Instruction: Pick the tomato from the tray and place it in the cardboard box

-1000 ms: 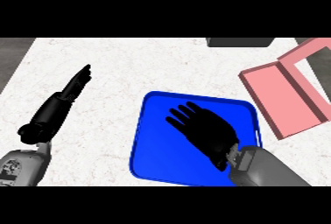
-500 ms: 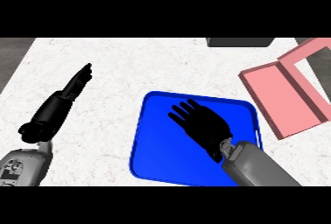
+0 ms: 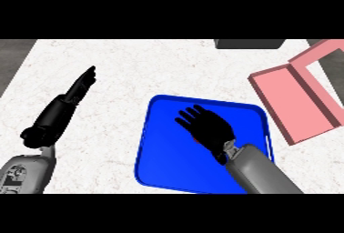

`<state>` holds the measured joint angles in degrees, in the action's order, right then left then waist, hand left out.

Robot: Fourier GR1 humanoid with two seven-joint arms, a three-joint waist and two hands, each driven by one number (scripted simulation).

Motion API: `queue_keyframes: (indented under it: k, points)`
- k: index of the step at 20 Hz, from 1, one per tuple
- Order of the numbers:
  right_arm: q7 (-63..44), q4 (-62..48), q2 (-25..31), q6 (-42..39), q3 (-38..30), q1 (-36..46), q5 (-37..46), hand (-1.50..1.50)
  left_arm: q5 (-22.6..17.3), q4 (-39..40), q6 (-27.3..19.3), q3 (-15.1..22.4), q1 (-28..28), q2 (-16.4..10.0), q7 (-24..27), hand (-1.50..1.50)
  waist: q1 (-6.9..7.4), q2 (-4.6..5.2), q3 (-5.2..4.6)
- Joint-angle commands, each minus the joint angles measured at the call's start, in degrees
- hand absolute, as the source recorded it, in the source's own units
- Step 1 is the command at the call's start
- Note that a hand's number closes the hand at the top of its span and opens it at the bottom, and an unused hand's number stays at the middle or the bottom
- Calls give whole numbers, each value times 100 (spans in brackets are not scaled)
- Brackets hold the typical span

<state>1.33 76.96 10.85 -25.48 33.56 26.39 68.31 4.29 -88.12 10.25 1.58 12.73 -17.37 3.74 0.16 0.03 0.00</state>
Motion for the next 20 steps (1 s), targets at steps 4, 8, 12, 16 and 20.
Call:
queue_keyframes:
  k: [4,8,12,16,20]
  points:
    - [243,-758,-126,636,-229,-91,622,-150,206,-212,68,-20,-248,176,56,0,12,-2,0]
    - [452,-1097,-340,428,-586,245,667,-150,129,-479,281,-106,-301,180,-172,0,23,-2,1]
    - [787,-1874,-614,688,-741,626,716,-150,365,136,57,-78,169,432,-61,0,19,10,1]
    - [1667,-1743,-192,1435,-605,348,777,150,266,30,241,-205,122,307,-53,0,15,10,2]
    - [1530,-2008,-614,2105,-568,317,1088,150,200,-351,387,-265,125,236,-311,0,28,2,2]
